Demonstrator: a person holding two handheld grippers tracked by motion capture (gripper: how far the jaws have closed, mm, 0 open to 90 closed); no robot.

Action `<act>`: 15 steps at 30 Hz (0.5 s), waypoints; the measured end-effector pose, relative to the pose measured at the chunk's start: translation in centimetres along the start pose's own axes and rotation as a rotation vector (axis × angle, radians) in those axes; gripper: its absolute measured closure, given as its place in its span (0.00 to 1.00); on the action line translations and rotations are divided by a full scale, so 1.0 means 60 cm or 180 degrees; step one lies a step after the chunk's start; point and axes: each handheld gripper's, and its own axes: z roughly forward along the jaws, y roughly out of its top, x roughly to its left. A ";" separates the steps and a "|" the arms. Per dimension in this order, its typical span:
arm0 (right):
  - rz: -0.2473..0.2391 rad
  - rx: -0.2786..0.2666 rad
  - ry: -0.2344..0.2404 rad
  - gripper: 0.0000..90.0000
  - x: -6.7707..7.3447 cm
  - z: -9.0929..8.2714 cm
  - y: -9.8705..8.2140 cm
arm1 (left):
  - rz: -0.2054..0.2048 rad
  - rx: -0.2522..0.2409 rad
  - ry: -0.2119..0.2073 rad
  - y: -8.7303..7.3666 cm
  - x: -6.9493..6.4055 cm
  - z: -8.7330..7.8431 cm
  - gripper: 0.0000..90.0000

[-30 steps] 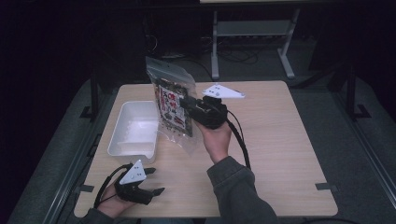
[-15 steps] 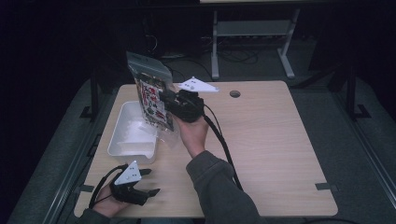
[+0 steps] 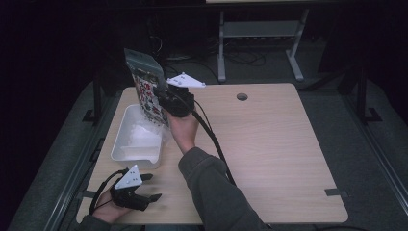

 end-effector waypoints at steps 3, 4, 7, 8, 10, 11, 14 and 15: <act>0.0005 -0.0018 -0.0013 0.84 0.002 0.016 -0.004 | -0.0003 0.0006 0.0005 -0.001 0.002 -0.001 0.27; -0.0008 -0.0031 -0.0010 0.84 0.004 0.021 -0.004 | -0.0018 0.0001 0.0002 -0.002 0.002 0.000 0.27; -0.0073 -0.0057 -0.0032 0.84 0.009 0.036 -0.006 | -0.0022 0.0006 0.0000 -0.003 0.003 0.001 0.27; -0.0079 -0.0068 -0.0033 0.84 0.011 0.042 -0.007 | -0.0008 0.0025 0.0003 -0.003 0.004 0.000 0.27; -0.0079 -0.0091 -0.0047 0.84 0.015 0.053 -0.010 | -0.0010 0.0036 0.0002 -0.004 0.005 0.001 0.27; -0.0079 -0.0099 -0.0054 0.84 0.017 0.058 -0.011 | -0.0013 0.0044 -0.0005 -0.004 0.005 0.002 0.27; -0.0057 -0.0123 -0.0058 0.84 0.021 0.073 -0.020 | -0.0007 0.0057 -0.0005 -0.005 0.006 0.002 0.27; -0.0058 -0.0110 -0.0067 0.84 0.021 0.079 -0.024 | -0.0017 0.0048 -0.0005 -0.005 0.006 0.002 0.27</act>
